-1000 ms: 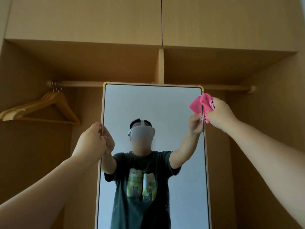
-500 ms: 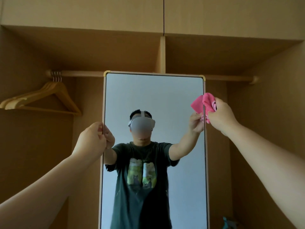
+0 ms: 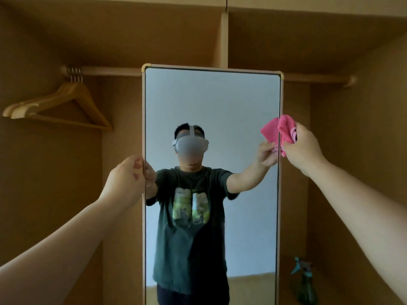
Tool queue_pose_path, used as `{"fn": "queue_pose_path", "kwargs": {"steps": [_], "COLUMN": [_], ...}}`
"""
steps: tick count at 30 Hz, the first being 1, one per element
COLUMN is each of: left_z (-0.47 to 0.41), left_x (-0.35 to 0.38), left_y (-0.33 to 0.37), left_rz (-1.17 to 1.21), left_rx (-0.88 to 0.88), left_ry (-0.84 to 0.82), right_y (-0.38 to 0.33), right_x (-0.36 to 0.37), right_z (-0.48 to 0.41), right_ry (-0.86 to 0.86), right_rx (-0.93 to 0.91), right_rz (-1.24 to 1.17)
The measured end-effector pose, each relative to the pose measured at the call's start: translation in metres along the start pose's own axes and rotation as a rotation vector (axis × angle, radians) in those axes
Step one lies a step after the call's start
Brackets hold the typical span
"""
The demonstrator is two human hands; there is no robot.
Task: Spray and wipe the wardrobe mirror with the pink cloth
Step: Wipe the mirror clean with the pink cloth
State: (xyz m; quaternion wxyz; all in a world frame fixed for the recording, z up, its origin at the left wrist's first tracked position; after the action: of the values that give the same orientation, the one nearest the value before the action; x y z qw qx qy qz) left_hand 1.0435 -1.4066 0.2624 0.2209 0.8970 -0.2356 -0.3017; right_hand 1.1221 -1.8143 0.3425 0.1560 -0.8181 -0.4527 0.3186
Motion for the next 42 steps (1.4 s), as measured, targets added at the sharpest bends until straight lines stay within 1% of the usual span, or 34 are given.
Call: {"fn": "queue_pose_path", "kwargs": {"steps": [1,2,4,7,12,14,16,19,24,33,42], "left_z": [0.002,0.007,0.011,0.021,0.045,0.049,0.055,0.063,0.078,0.100,0.126], "left_x": [0.007,0.009,0.012,0.011,0.015,0.015,0.018,0.022,0.026,0.040,0.056], "left_y": [0.006,0.011,0.009,0.006,0.017,0.011,0.000,-0.013,-0.021,-0.034,-0.049], "left_rz": [0.084,0.104,0.067,0.029,0.049,0.037,0.050,0.013,-0.037,-0.023,-0.012], "left_rx": [0.002,0.005,-0.037,-0.036,-0.079,-0.085,-0.124,-0.179,-0.217,-0.278,-0.322], "left_ry": [-0.044,-0.074,-0.075,-0.056,-0.082,-0.081,-0.114,-0.145,-0.164,-0.211,-0.254], "right_y": [0.001,0.003,0.006,0.011,0.017,0.019,0.023,0.028,0.036,0.051,0.064], "right_x": [0.002,0.004,0.006,0.009,0.015,0.018,0.021,0.025,0.030,0.040,0.050], "right_z": [0.003,0.006,0.010,0.016,0.028,0.034,0.040,0.047,0.055,0.076,0.097], "right_ry": [0.003,0.004,0.004,-0.004,0.001,0.000,-0.003,-0.009,-0.010,-0.018,-0.047], "right_rx": [0.004,0.007,0.013,0.028,0.043,0.051,0.053,0.059,0.070,0.095,0.104], "right_rz": [-0.012,-0.019,-0.020,-0.014,-0.036,-0.051,-0.068,-0.053,-0.070,-0.134,-0.118]}}
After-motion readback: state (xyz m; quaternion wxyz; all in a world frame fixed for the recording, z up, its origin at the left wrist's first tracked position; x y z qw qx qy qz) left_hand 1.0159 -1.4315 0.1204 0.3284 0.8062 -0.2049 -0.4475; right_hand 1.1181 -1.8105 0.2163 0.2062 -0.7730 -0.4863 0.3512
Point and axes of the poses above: each hand's wrist, its own z-axis away from the middle knuckle, its own x-axis out of the palm, y = z × x, the point moved 4 cm from there along -z, towards the middle knuckle, and after that the axes turned 9 degrees about -y, right-handed, at the moved point
